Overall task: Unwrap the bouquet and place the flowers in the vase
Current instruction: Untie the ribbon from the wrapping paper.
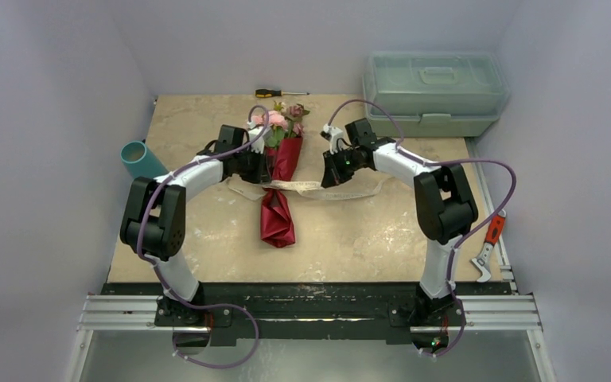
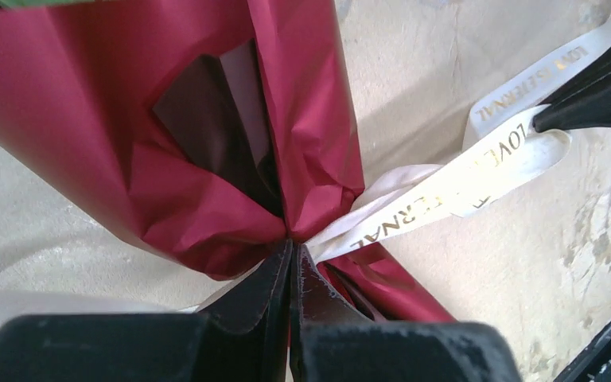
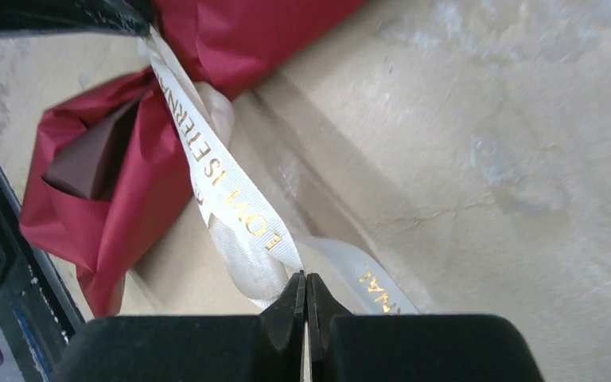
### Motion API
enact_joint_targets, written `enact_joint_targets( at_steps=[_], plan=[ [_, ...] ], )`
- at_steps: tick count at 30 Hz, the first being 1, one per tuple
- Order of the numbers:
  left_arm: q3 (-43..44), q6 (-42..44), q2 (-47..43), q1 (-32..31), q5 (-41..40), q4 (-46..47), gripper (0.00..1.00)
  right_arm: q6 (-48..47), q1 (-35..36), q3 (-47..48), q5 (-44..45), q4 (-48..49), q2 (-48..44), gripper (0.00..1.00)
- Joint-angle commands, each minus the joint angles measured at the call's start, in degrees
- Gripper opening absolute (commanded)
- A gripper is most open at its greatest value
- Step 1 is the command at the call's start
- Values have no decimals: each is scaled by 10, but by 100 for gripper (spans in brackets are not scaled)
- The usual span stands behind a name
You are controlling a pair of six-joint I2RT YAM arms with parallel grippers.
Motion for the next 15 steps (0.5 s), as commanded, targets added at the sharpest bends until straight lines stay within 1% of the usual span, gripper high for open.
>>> enact_joint_targets(
  at_steps=[1, 2, 3, 4, 5, 6, 7, 11, 15],
  plan=[
    [-16, 29, -14, 12, 2, 6, 0, -40, -1, -28, 10, -28, -35, 0],
    [-19, 30, -15, 12, 13, 10, 0, -45, -1, -25, 10, -31, -35, 0],
    [-20, 29, -15, 11, 25, 14, 0, -49, -1, -19, 11, -35, -34, 4],
    [-20, 25, -14, 10, 35, 17, 0, -48, 0, -13, 3, -35, -33, 18],
    [-18, 24, -12, 9, 43, 19, 0, -42, 3, -6, -6, -30, -32, 29],
    [-17, 23, -9, 7, 48, 19, 0, -33, 6, 1, -14, -25, -30, 37],
    [-14, 23, -6, 5, 51, 20, 0, -27, 9, 8, -18, -16, -29, 41],
    [-14, 18, -3, 1, 60, 22, 0, -1, 28, 46, -28, 10, -6, 47],
    [-18, 8, -4, 0, 61, 31, 0, 27, 59, 86, -30, 36, 24, 50]
  ],
)
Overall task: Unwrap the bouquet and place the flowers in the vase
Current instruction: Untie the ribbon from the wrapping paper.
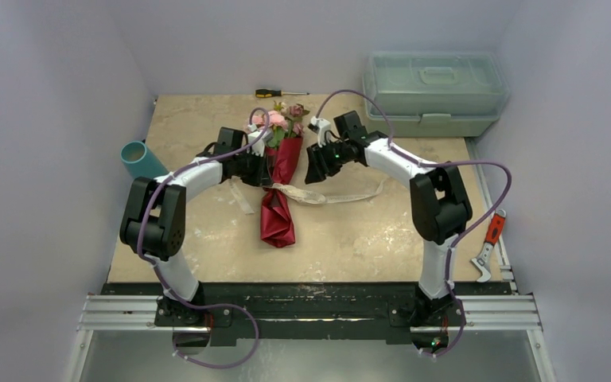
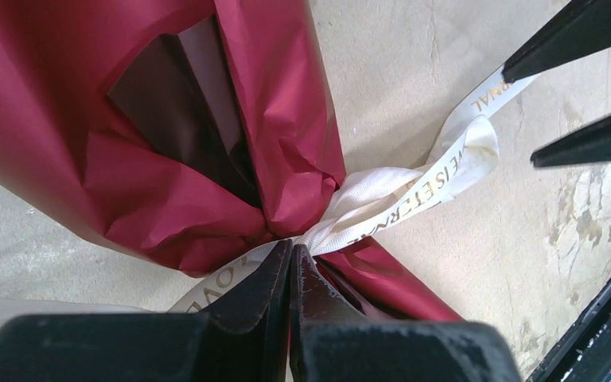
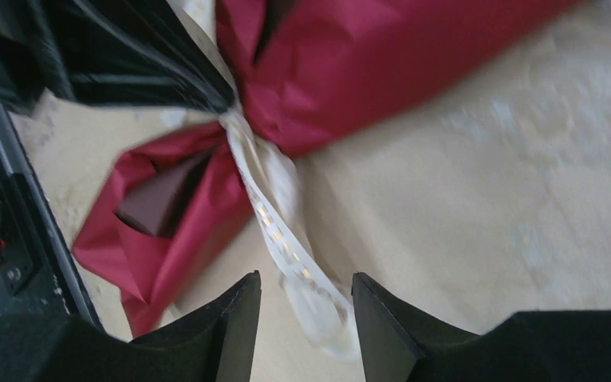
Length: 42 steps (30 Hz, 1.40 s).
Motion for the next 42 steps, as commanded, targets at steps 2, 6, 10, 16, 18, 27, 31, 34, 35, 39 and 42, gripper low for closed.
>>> enact_joint_targets(
  at_steps=[2, 6, 10, 16, 18, 27, 31, 34, 35, 39, 42],
  plan=[
    [0, -12, -2, -3, 23, 31, 0, 51, 51, 71, -29, 64, 40, 52],
    [4, -17, -1, -4, 22, 34, 0, 57, 68, 98, -30, 66, 72, 52],
    [5, -17, -2, -4, 19, 32, 0, 59, 69, 97, -29, 72, 92, 49],
    [6, -15, 1, -4, 13, 29, 0, 55, 69, 70, -46, 77, 82, 14],
    [6, -13, 0, -4, 10, 27, 0, 40, 68, 67, -49, 63, 73, 1],
    [0, 0, -5, -3, -5, 20, 0, -16, 5, 31, -37, -6, -1, 0],
    [-4, 4, -7, 0, -8, 19, 0, -55, -32, -9, -21, -57, -42, 0],
    [-3, 9, -7, 2, -9, 17, 0, -92, -53, -50, 6, -81, -65, 0],
    [-4, 9, -7, 2, -8, 18, 0, -109, -57, -61, 13, -88, -70, 0],
    [-1, 10, -5, 1, 9, 17, 0, -132, -56, -63, 4, -86, -85, 32],
    [-1, 8, -4, 1, 17, 20, 0, -83, -36, -24, -14, -43, -61, 52]
  ],
)
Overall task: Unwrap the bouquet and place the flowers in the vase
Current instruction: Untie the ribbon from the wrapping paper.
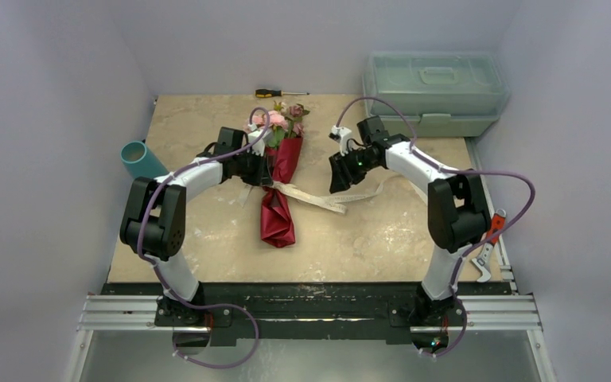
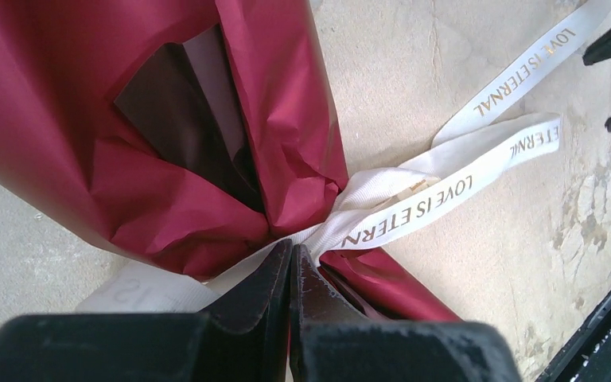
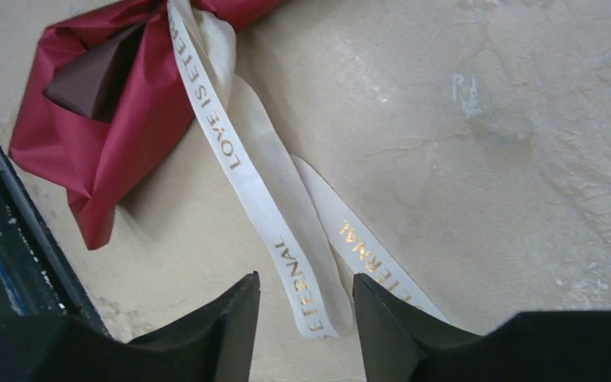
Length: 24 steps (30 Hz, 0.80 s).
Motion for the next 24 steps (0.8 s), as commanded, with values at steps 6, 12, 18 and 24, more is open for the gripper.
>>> enact_joint_targets(
  at_steps=[6, 12, 18, 24],
  plan=[
    [0, 3, -4, 1, 21, 14, 0, 74, 91, 147, -37, 80, 94, 56],
    [3, -1, -2, 1, 19, 21, 0, 106, 121, 181, -63, 91, 143, 53],
    [3, -3, 1, 1, 18, 24, 0, 97, 128, 168, -59, 86, 154, 38],
    [1, -1, -2, 1, 15, 23, 0, 59, 124, 153, -39, 61, 142, 12]
  ],
)
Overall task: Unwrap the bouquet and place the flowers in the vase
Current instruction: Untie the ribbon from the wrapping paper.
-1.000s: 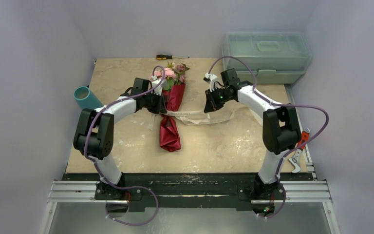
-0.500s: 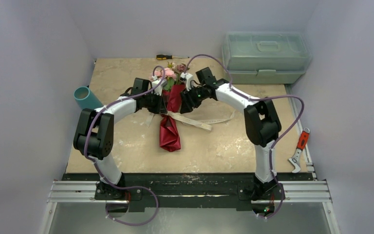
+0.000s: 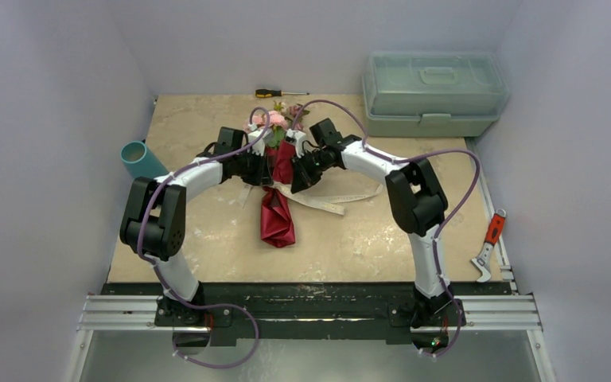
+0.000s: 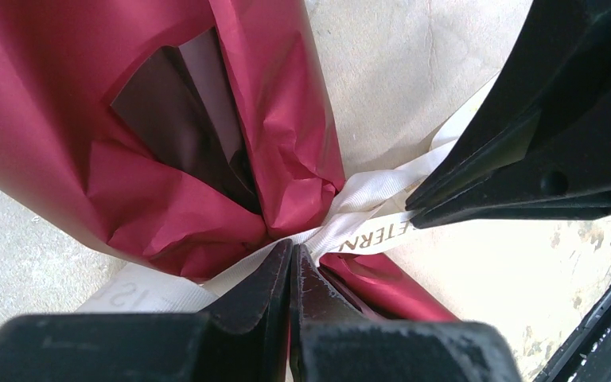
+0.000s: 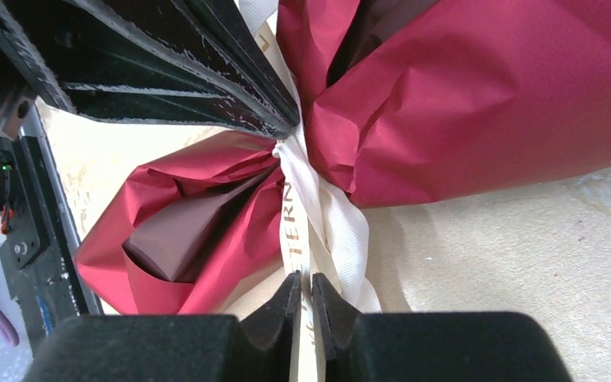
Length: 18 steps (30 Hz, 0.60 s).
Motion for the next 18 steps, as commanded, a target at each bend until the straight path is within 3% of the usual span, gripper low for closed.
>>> enact_joint_targets(
  at_steps=[1, 3, 6, 9, 11, 14, 18],
  plan=[
    [1, -1, -2, 1, 9, 20, 0, -34, -4, -8, 11, -19, -27, 10],
    [-2, 0, -3, 1, 9, 21, 0, -39, -5, -12, 15, -26, -25, 14],
    [-4, -2, -3, 1, 7, 22, 0, -25, -3, -2, 10, -27, -10, 31],
    [-5, -4, -3, 1, 6, 22, 0, -3, -1, 21, -13, -17, 8, 35],
    [-3, -5, -3, 1, 4, 21, 0, 2, -1, 32, -25, -16, 14, 28],
    [-1, -2, -3, 1, 1, 18, 0, 4, -2, 29, -44, -13, 6, 1],
    [0, -2, 0, 4, 0, 10, 0, -22, -18, 7, -32, -38, -28, 0]
  ],
)
